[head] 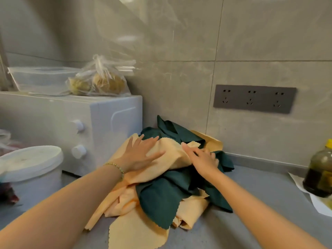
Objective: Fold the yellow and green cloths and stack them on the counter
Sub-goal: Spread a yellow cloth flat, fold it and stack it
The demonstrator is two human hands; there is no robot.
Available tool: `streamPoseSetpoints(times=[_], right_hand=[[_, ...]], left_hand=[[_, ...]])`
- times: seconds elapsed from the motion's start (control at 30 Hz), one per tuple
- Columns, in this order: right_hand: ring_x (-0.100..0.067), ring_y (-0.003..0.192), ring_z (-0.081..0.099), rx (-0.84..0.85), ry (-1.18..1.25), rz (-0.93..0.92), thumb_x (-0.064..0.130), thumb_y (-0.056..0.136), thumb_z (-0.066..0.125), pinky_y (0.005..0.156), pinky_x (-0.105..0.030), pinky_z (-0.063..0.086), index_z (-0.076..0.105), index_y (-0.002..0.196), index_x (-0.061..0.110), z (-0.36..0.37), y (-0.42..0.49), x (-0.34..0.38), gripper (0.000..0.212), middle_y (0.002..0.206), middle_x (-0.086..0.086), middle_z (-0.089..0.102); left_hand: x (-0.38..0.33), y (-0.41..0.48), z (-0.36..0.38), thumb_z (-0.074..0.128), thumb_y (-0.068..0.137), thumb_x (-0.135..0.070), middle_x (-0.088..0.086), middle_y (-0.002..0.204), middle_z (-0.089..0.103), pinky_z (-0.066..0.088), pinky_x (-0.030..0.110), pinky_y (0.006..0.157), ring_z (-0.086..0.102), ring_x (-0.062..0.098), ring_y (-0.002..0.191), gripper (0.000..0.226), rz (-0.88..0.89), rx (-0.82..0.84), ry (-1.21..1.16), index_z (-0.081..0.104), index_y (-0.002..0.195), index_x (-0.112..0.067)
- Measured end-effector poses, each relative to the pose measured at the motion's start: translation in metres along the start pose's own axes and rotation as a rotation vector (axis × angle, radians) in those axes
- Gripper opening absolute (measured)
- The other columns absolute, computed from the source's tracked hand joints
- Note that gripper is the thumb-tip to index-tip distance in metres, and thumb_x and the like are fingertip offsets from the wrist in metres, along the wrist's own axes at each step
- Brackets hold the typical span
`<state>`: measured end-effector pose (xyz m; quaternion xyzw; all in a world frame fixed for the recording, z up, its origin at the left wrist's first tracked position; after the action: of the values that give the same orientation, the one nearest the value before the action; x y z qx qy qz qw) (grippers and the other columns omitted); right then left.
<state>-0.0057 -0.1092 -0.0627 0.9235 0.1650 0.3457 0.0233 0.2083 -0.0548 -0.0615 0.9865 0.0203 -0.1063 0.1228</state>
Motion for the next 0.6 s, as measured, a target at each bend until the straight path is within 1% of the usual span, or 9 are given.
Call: streamPoseSetpoints(times=[0.07, 0.1, 0.17, 0.23, 0.3, 0.4, 0.5, 0.57, 0.6], right_hand=[[-0.032, 0.137, 0.020, -0.009, -0.062, -0.013, 0.076, 0.083, 0.031, 0.113, -0.045, 0.012, 0.051, 0.132, 0.036, -0.008, 0.003, 0.018, 0.066, 0.147, -0.004, 0.031], [-0.031, 0.136, 0.020, 0.028, -0.130, -0.036, 0.075, 0.081, 0.038, 0.113, -0.044, 0.013, 0.053, 0.129, 0.036, -0.009, 0.005, 0.026, 0.064, 0.147, -0.003, 0.031], [-0.030, 0.135, 0.020, 0.123, -0.258, -0.061, 0.073, 0.078, 0.049, 0.113, -0.043, 0.014, 0.057, 0.122, 0.036, -0.009, 0.008, 0.038, 0.058, 0.145, -0.002, 0.032], [-0.029, 0.133, 0.025, 0.166, -0.317, -0.089, 0.063, 0.079, 0.057, 0.112, -0.042, 0.016, 0.064, 0.105, 0.035, -0.009, 0.010, 0.049, 0.039, 0.136, -0.001, 0.044], [-0.024, 0.125, 0.036, 0.133, -0.309, -0.179, 0.049, 0.083, 0.062, 0.108, -0.039, 0.019, 0.065, 0.085, 0.033, -0.012, 0.011, 0.062, 0.016, 0.118, 0.004, 0.058], [-0.019, 0.118, 0.047, 0.051, -0.232, -0.310, 0.034, 0.087, 0.063, 0.105, -0.037, 0.029, 0.052, 0.069, 0.030, -0.025, 0.007, 0.077, 0.021, 0.110, 0.004, 0.063], [-0.021, 0.111, 0.054, -0.046, 0.036, -0.336, 0.024, 0.094, 0.055, 0.091, -0.036, 0.043, 0.042, 0.074, 0.021, -0.058, 0.001, 0.093, 0.023, 0.115, -0.002, 0.062], [-0.020, 0.094, 0.054, -0.018, 0.212, -0.332, 0.026, 0.094, 0.056, 0.072, -0.029, 0.042, 0.037, 0.088, 0.019, -0.084, -0.008, 0.105, 0.021, 0.102, -0.004, 0.060], [-0.018, 0.089, 0.054, 0.034, 0.261, -0.331, 0.029, 0.091, 0.061, 0.067, -0.025, 0.040, 0.035, 0.098, 0.019, -0.095, -0.016, 0.112, 0.029, 0.098, -0.004, 0.059]], left_hand=[[0.000, 0.002, -0.007, 0.026, 0.079, -0.083, -0.007, 0.159, 0.011, -0.011, 0.044, 0.117, -0.009, 0.016, 0.147, 0.088, -0.028, 0.032, -0.006, 0.008, 0.152, -0.035], [0.000, 0.003, -0.008, 0.034, 0.083, -0.077, -0.005, 0.159, 0.012, -0.011, 0.043, 0.118, -0.009, 0.016, 0.147, 0.086, -0.017, 0.039, 0.037, 0.009, 0.152, -0.033], [0.004, 0.006, -0.008, 0.043, 0.083, -0.074, -0.004, 0.158, 0.017, -0.009, 0.044, 0.118, -0.005, 0.019, 0.148, 0.090, 0.019, 0.067, 0.121, 0.008, 0.153, -0.030], [0.007, 0.012, -0.012, 0.047, 0.082, -0.071, -0.004, 0.149, 0.035, 0.001, 0.042, 0.119, 0.009, 0.023, 0.146, 0.088, 0.033, 0.095, 0.175, 0.014, 0.152, -0.029], [0.003, 0.015, -0.020, 0.049, 0.087, -0.063, -0.002, 0.133, 0.047, 0.014, 0.035, 0.113, 0.030, 0.023, 0.134, 0.069, 0.055, 0.087, 0.259, 0.032, 0.146, -0.032], [-0.013, 0.012, -0.039, 0.046, 0.096, -0.044, 0.001, 0.131, 0.046, 0.019, 0.031, 0.109, 0.035, 0.022, 0.126, 0.032, 0.053, 0.042, 0.236, 0.056, 0.123, -0.031], [-0.031, 0.009, -0.081, 0.041, 0.101, -0.025, 0.009, 0.112, 0.062, 0.028, 0.040, 0.109, 0.052, 0.027, 0.110, 0.015, 0.052, -0.183, -0.046, 0.053, 0.106, -0.018], [-0.053, 0.003, -0.118, 0.043, 0.100, -0.021, 0.014, 0.095, 0.066, 0.043, 0.045, 0.089, 0.059, 0.032, 0.092, 0.012, 0.132, -0.384, -0.146, 0.050, 0.103, -0.012], [-0.067, 0.000, -0.135, 0.045, 0.099, -0.022, 0.013, 0.093, 0.066, 0.046, 0.045, 0.080, 0.060, 0.033, 0.088, 0.013, 0.180, -0.445, -0.159, 0.050, 0.104, -0.011]])
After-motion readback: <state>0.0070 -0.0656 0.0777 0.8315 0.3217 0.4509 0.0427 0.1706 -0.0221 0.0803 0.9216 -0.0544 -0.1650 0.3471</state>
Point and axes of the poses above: each hand's wrist, its own y-axis towards the middle knuckle, its own z-axis out of the palm, x = y × z, the point moved 3 cm from there along y, towards the middle knuckle
